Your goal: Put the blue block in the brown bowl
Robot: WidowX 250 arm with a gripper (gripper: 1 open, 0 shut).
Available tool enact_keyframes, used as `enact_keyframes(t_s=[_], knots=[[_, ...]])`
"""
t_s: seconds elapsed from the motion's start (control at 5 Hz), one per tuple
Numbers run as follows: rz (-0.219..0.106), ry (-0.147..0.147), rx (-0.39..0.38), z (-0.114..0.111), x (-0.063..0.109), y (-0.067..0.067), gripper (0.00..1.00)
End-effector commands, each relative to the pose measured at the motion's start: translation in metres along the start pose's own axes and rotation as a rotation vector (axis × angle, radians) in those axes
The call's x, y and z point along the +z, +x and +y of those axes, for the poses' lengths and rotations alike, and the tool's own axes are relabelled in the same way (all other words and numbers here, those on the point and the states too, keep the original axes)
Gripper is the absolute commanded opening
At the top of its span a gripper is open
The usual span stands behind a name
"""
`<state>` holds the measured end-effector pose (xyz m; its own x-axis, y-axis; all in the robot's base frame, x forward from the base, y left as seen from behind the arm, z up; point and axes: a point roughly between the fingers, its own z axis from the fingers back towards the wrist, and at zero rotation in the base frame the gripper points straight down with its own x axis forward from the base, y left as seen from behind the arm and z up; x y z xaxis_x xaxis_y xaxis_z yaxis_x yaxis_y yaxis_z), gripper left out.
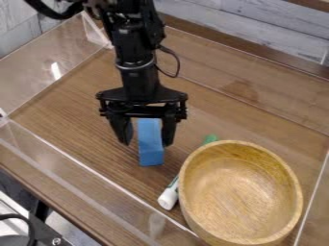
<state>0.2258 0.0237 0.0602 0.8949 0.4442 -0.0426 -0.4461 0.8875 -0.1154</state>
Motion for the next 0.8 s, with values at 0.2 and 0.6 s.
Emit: enact_keyframes(t_s=[0.2,0.6], knots=[[-0.039,-0.015,0.012,0.000,0.007,0.005,1.00],[-0.052,-0.016,0.025,0.000,-0.007,0.008,1.00]])
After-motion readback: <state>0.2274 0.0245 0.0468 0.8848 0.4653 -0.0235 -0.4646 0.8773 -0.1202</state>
